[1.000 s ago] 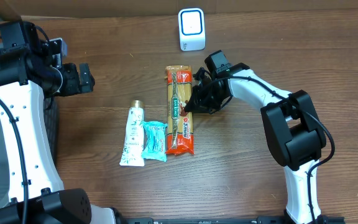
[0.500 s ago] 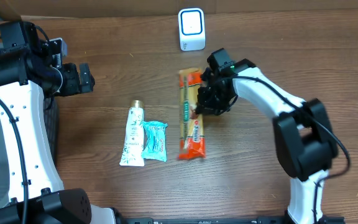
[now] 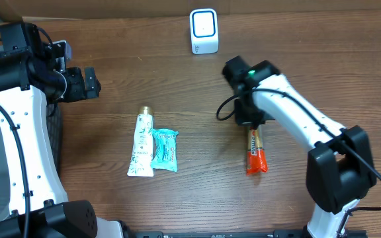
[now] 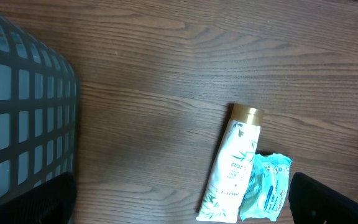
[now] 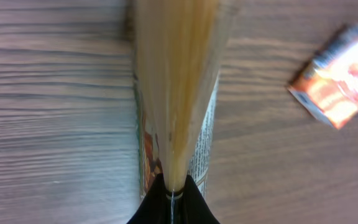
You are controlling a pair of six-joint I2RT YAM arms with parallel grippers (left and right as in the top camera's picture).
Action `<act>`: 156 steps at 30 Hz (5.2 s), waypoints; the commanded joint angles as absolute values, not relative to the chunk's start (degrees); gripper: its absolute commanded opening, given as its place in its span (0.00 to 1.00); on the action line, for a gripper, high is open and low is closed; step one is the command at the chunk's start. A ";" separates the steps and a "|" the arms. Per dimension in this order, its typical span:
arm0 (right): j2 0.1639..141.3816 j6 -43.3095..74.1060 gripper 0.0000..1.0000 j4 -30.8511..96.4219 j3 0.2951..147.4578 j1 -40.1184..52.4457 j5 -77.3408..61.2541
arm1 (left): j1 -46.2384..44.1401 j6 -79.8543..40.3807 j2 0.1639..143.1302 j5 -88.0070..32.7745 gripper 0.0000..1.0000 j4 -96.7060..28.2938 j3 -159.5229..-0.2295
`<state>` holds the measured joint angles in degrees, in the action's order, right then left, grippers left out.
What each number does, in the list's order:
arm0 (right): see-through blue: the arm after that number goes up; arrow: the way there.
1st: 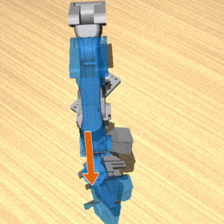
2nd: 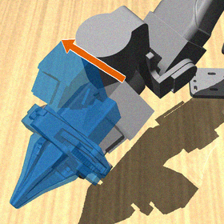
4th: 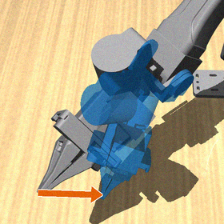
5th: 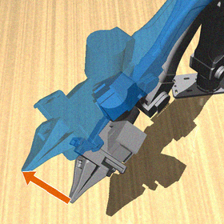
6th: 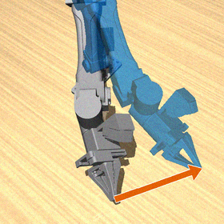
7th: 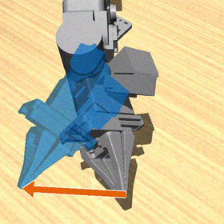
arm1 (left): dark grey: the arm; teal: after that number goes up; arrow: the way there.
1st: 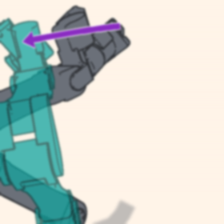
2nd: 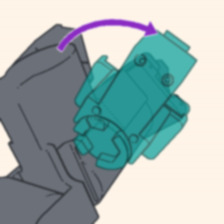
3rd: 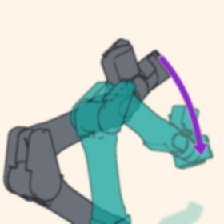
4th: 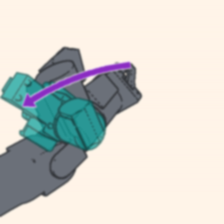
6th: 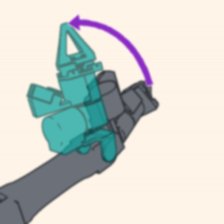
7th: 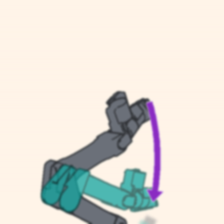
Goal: Scan the item barcode
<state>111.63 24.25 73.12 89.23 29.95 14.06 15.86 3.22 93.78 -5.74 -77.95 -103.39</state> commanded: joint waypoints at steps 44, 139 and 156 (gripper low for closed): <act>116.20 5.26 0.80 68.99 88.53 19.66 -21.89 | 15.73 4.10 93.54 -5.78 1.00 -77.73 -104.12; 114.19 18.92 0.62 57.60 81.03 27.38 -2.57 | 15.73 4.10 93.54 -5.78 1.00 -77.73 -104.12; 114.24 27.31 0.70 39.99 81.03 11.79 -29.56 | 15.73 4.10 93.54 -5.78 1.00 -77.73 -104.12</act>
<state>115.79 20.69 39.77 81.21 10.74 -17.52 15.86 3.22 93.78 -5.74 -77.97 -103.39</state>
